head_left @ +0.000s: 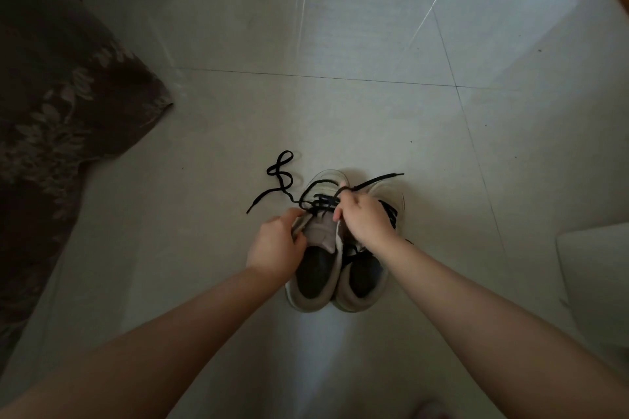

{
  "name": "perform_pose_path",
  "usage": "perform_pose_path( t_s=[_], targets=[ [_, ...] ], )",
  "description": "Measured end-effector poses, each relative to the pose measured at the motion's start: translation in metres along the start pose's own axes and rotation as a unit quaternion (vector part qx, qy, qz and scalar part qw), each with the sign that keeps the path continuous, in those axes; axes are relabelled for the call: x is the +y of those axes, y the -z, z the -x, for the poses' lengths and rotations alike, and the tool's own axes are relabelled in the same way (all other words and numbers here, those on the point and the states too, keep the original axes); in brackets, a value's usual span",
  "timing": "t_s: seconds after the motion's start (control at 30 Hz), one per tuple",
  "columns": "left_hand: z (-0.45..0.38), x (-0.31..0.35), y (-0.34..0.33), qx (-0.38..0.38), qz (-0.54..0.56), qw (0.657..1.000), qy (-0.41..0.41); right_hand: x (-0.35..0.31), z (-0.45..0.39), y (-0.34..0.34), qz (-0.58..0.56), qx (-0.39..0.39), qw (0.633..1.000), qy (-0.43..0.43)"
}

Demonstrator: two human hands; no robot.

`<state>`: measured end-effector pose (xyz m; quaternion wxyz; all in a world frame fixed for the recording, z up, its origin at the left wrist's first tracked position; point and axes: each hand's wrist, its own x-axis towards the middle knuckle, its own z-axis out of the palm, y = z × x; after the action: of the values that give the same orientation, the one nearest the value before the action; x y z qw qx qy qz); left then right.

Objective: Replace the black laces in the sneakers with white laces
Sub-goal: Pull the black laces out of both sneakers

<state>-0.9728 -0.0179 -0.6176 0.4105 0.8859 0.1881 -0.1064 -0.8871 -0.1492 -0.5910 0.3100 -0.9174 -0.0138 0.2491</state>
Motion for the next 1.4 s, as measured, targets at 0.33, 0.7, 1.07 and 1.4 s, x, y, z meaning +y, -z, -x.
perform_pose_path(
  t_s=[0.33, 0.7, 1.07, 1.4],
  targets=[
    [-0.001, -0.002, 0.003, 0.006, -0.005, 1.000, 0.006, -0.001, -0.012, 0.027, -0.344, -0.050, 0.935, -0.072],
    [0.000, -0.002, 0.004, 0.007, -0.008, 1.000, 0.005, 0.003, -0.015, 0.045, 0.230, -0.132, 0.960, 0.088],
    [0.002, -0.002, 0.004, 0.004, -0.003, 1.000, 0.003, 0.001, -0.010, 0.071, -0.260, -0.095, 0.955, -0.107],
    [0.002, -0.001, 0.003, 0.001, -0.013, 1.000, 0.005, 0.000, -0.009, 0.081, -0.454, -0.096, 0.885, -0.042]
  ],
)
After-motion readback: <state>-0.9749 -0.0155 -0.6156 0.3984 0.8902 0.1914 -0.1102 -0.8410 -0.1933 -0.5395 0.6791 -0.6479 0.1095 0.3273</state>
